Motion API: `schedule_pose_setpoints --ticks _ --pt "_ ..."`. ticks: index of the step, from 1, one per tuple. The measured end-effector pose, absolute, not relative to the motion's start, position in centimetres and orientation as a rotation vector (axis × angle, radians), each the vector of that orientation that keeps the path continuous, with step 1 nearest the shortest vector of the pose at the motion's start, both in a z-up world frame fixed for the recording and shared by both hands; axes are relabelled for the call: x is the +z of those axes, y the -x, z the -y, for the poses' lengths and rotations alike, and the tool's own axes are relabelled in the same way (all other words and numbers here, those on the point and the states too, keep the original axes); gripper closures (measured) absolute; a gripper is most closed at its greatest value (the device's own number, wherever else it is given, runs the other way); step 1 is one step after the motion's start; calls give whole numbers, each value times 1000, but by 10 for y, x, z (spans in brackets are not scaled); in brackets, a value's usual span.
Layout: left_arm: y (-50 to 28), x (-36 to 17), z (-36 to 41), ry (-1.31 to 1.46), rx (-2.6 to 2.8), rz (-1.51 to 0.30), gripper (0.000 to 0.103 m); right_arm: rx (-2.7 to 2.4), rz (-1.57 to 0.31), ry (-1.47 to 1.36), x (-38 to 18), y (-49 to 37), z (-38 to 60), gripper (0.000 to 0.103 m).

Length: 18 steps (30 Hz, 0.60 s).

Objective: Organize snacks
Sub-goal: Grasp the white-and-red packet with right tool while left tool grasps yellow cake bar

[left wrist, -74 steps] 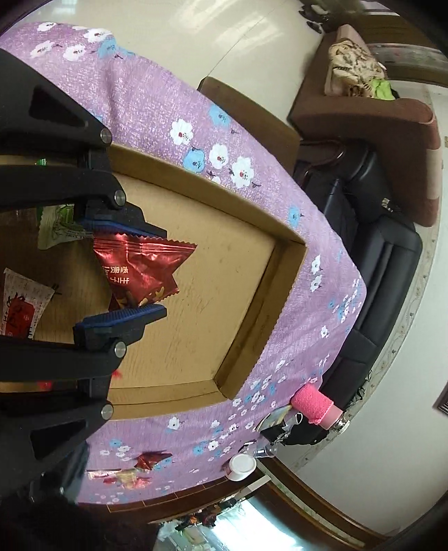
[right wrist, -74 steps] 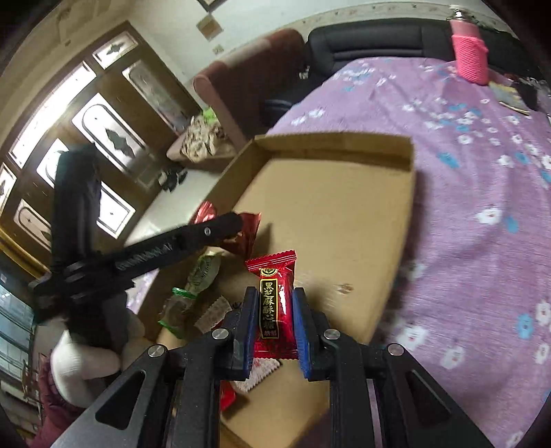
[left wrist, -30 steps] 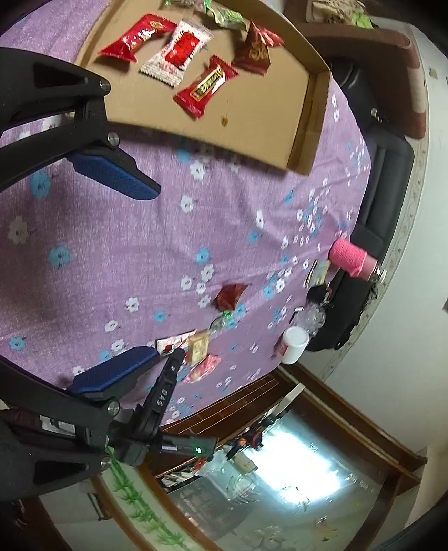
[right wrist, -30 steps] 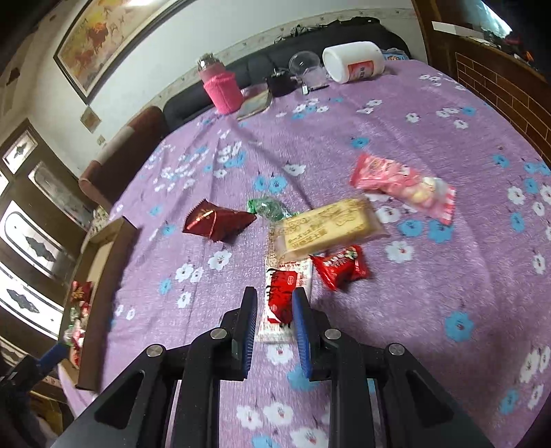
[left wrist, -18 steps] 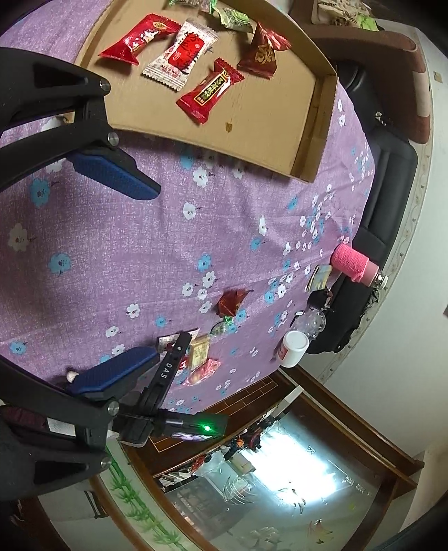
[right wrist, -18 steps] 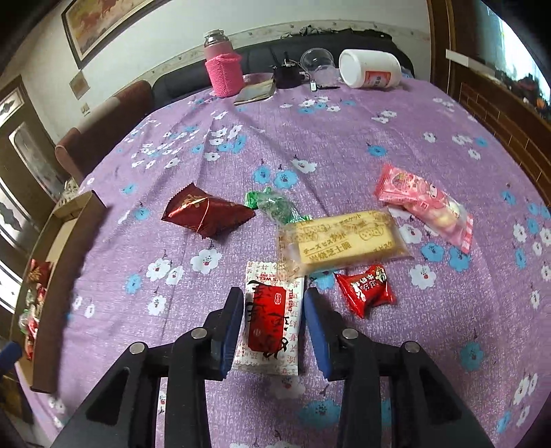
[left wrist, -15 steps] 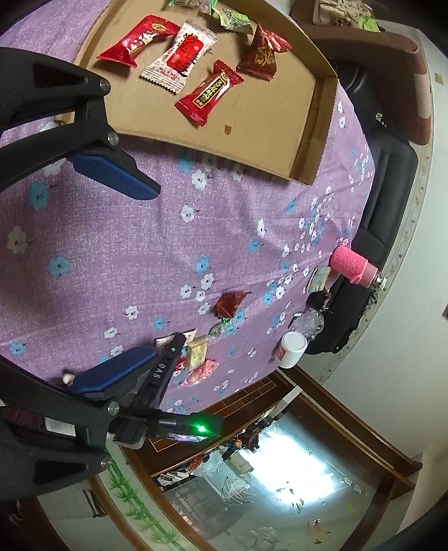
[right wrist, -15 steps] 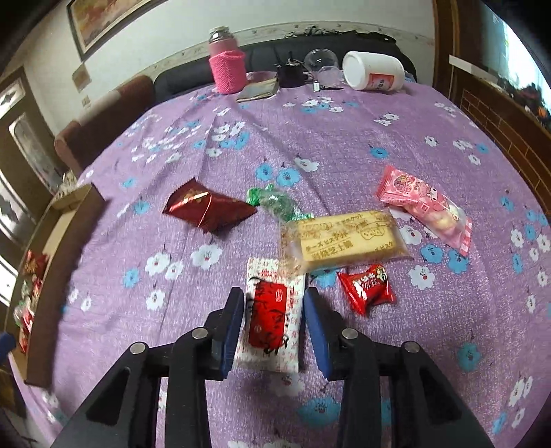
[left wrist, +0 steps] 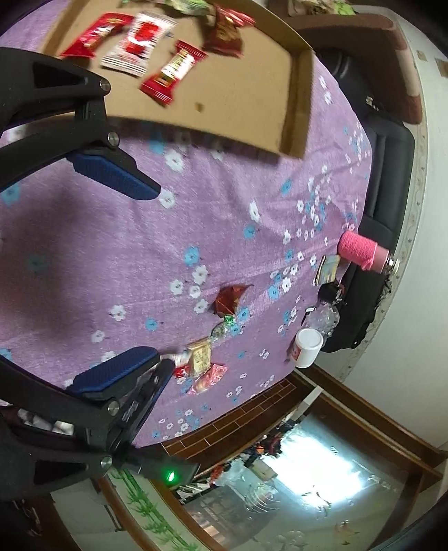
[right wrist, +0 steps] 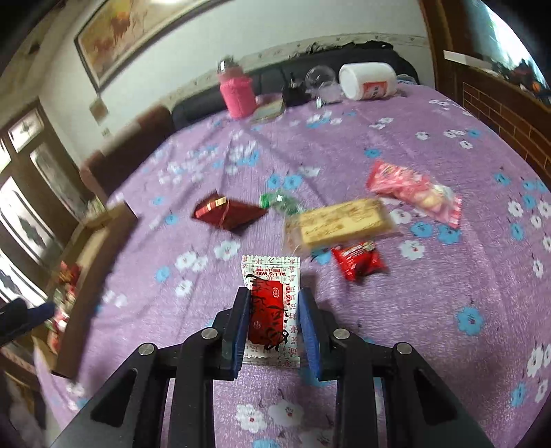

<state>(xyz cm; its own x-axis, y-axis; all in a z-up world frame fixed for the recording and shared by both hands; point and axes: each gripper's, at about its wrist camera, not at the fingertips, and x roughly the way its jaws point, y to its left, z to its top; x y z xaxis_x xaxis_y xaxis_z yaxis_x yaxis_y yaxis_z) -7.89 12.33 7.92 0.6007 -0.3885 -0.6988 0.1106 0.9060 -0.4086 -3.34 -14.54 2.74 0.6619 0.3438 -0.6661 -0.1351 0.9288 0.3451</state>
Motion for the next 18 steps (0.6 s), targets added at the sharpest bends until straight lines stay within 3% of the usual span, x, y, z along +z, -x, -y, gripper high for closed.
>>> schedule_pose_setpoints --ticks 8,18 --pt "32 81 -66 236 -359 -895 17 249 -675 -520 36 45 215 73" --pt "-16 56 62 -200 -616 -878 18 214 -623 -716 33 52 259 72"
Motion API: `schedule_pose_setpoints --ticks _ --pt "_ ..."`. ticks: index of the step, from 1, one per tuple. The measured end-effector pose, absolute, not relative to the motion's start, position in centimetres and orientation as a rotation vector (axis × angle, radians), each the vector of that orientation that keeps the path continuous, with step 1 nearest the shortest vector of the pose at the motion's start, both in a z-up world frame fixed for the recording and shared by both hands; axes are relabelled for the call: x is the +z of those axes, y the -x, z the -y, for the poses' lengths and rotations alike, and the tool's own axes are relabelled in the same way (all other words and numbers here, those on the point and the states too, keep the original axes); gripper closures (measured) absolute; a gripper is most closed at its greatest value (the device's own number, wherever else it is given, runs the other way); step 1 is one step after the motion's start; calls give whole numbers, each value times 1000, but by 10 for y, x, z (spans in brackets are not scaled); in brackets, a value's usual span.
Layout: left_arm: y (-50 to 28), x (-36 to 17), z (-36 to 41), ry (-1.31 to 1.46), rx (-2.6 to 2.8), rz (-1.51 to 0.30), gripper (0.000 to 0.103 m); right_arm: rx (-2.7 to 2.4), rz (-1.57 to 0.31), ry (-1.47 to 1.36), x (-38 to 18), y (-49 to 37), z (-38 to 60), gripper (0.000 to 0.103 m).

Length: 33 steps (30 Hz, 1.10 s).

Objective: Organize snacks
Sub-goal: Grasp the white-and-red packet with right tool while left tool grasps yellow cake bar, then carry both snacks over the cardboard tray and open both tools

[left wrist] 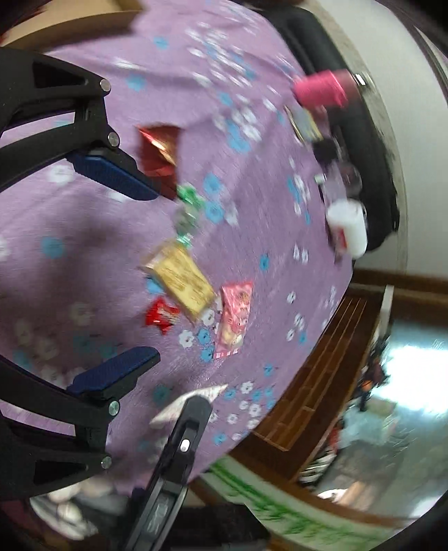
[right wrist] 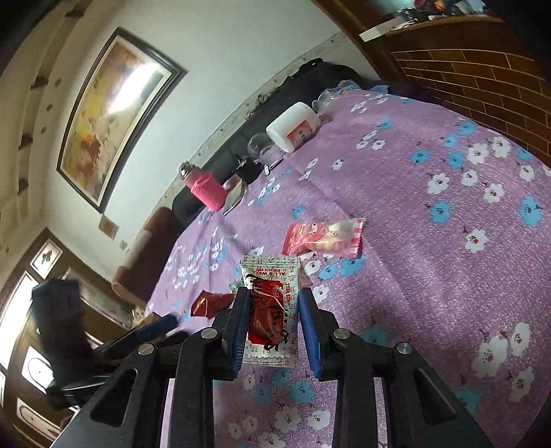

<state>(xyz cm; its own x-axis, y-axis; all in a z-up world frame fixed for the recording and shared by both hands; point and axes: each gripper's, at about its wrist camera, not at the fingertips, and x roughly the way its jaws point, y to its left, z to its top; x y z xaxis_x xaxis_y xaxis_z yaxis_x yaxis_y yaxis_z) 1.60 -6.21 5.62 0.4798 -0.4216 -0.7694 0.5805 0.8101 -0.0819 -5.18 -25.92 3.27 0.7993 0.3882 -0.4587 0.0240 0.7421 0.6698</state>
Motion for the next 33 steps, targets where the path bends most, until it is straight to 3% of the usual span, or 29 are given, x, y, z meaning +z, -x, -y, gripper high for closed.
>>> schedule_pose_setpoints --ticks 4,16,17,19,20,33 --pt "-46 48 82 -218 -659 -901 31 222 -623 -750 31 53 263 72" --pt "-60 7 125 -440 -745 -944 38 231 -629 -788 27 51 268 72" --pt "-61 7 125 -429 -748 -953 41 231 -630 -786 27 51 268 72" --pt "-63 10 124 -404 -737 -953 66 230 -634 -783 27 50 267 72" --pt "-65 11 123 -392 -741 -961 71 228 -637 -782 27 49 267 72" --pt "-29 54 83 -186 -716 -913 71 223 -646 -739 26 45 260 72"
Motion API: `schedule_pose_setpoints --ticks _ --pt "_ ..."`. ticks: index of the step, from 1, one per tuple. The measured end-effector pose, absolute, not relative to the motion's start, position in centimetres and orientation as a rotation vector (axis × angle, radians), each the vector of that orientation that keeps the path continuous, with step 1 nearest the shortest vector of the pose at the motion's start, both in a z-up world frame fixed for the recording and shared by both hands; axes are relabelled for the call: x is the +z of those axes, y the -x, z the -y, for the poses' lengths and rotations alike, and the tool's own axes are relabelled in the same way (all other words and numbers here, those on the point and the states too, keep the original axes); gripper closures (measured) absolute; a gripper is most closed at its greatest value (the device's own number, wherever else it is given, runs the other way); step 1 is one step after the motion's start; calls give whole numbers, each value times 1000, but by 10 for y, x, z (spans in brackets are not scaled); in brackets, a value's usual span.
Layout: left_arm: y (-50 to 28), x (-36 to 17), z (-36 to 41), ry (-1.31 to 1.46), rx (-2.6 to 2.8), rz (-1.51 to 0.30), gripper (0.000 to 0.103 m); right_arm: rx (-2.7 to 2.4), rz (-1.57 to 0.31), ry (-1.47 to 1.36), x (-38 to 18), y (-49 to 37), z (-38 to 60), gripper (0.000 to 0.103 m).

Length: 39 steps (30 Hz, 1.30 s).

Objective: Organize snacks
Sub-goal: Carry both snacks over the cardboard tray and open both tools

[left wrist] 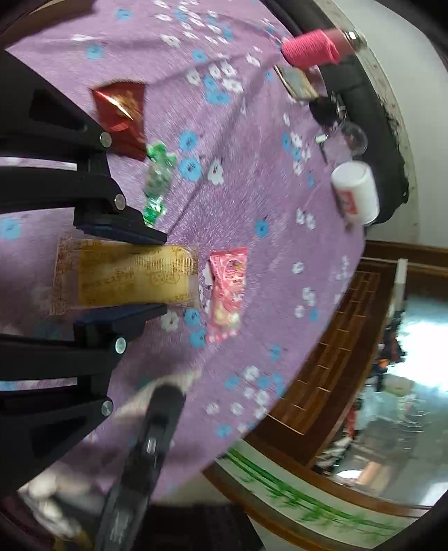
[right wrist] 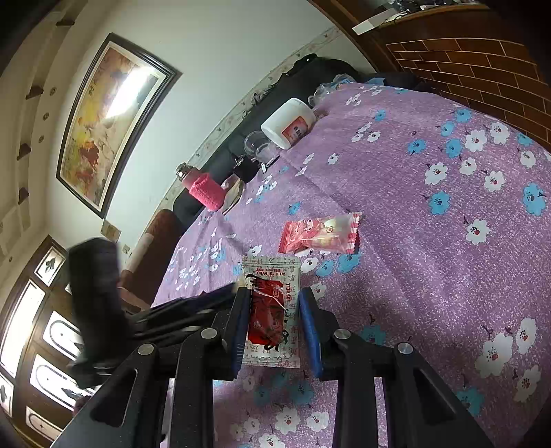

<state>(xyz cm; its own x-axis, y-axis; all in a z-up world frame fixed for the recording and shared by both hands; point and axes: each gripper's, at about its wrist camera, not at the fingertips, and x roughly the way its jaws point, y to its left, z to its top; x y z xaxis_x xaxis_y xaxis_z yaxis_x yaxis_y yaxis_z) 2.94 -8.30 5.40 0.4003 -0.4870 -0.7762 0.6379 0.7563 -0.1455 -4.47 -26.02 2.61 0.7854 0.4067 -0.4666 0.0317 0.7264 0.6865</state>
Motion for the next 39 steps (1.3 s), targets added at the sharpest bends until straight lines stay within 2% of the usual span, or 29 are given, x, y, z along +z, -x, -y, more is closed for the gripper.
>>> schedule_pose_setpoints --ticks 11,17,22,27,39 --pt "34 120 -62 44 -592 -781 71 210 -675 -686 22 38 251 72" --pt "47 134 -161 97 -410 -754 71 290 -693 -637 45 45 214 72" --pt "41 124 -235 186 -271 -783 70 446 -714 -544 82 42 143 71" --pt "30 103 -284 255 -172 -829 70 597 -785 -469 95 25 55 71" --pt "-16 60 -348 386 -61 -910 70 740 -944 -219 71 -26 -136 71"
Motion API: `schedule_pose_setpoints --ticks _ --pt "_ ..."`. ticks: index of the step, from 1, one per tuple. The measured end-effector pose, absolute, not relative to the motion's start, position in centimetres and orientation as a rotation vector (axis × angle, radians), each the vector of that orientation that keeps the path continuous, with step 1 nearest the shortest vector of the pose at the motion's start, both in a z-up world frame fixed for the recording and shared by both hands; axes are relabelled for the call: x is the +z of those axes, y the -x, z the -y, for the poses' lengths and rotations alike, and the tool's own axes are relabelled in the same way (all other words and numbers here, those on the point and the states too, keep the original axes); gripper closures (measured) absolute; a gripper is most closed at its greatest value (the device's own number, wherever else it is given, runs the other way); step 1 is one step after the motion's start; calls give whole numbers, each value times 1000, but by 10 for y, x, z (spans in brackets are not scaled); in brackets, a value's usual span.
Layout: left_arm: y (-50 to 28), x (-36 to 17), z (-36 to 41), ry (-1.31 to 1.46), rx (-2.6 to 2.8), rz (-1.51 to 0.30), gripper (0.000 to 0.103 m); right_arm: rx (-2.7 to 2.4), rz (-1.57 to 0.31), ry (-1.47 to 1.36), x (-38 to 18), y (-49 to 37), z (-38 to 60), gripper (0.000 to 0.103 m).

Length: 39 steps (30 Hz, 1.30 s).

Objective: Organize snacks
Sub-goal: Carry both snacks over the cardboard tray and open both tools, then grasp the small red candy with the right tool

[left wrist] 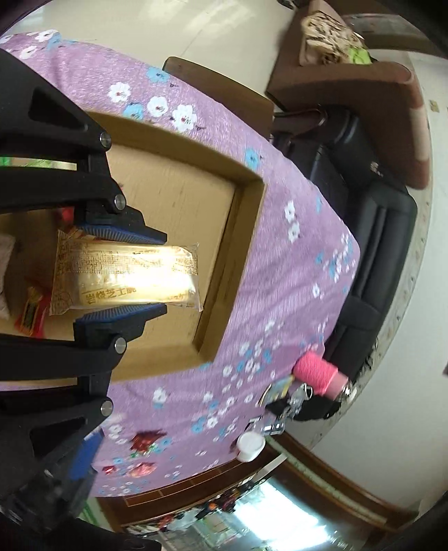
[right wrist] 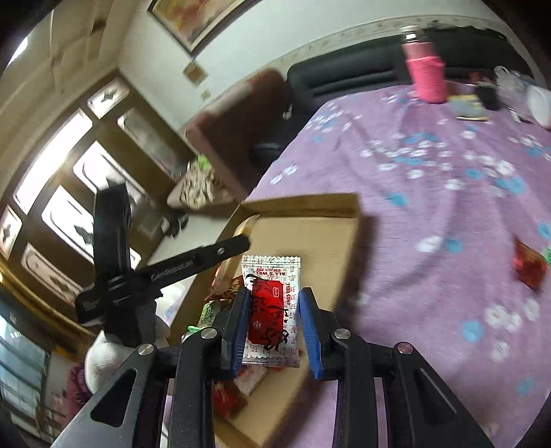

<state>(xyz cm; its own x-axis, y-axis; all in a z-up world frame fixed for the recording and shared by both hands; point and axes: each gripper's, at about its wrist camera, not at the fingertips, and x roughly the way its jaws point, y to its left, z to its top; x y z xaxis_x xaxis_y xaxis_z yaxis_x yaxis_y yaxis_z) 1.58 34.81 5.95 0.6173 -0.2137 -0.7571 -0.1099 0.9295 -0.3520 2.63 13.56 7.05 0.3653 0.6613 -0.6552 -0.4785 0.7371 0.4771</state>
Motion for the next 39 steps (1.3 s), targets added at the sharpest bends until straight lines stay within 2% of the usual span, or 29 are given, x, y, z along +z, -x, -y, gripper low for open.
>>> schedule_pose_setpoints --ticks 9,12,20,30,39 --pt "-40 29 -369 469 -48 -961 70 688 -1009 -107 32 -54 -192 69" --pt "-40 25 -372 500 -47 -971 67 675 -1018 -118 27 -59 -194 67" --pt "-14 59 -366 517 -51 -890 48 680 -956 -153 53 -42 -165 65" --pt "44 131 -295 458 -86 -754 8 618 -864 -276 80 -7 -68 62" --pt "84 117 -196 545 -327 -782 8 386 -798 -415 79 17 80 62"
